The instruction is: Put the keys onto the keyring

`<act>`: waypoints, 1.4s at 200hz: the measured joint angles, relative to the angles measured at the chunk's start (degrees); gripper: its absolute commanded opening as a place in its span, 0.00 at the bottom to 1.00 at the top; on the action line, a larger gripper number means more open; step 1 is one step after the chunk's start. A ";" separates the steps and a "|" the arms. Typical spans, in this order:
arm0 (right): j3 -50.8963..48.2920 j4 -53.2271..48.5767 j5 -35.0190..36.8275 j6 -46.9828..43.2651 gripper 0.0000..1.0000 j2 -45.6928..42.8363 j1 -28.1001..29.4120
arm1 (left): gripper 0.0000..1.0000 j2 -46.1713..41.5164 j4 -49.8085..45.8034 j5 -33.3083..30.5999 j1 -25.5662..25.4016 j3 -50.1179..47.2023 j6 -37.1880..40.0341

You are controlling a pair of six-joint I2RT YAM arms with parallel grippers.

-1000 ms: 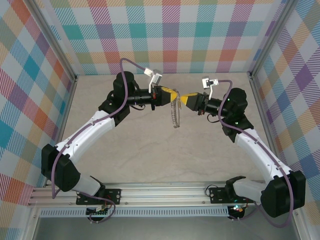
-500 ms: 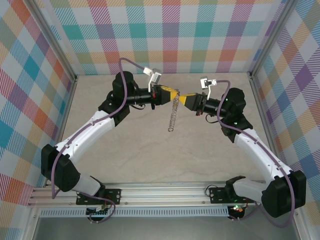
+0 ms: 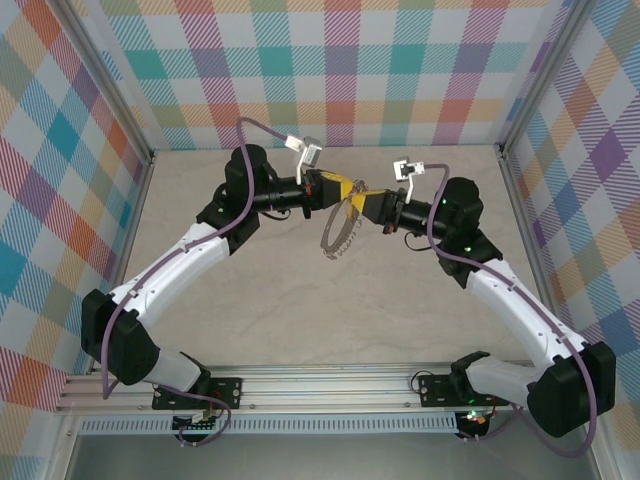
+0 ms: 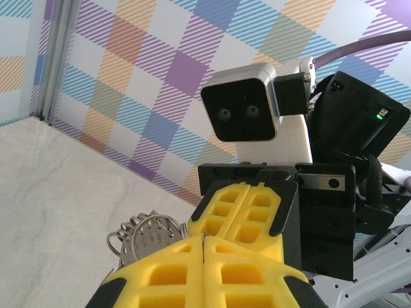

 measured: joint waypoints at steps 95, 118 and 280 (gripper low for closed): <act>-0.63 -1.55 0.17 0.26 0.37 -1.99 0.55 | 0.00 0.02 5.42 -2.91 -0.98 -2.89 -5.64; -1.66 -2.86 0.17 -0.02 0.38 -6.78 -0.85 | 0.00 0.02 6.84 -3.26 -1.11 -3.15 -6.91; -1.84 7.87 -1.22 7.26 0.33 -2.21 -3.89 | 0.00 0.07 11.82 -3.02 -1.11 -4.11 -10.49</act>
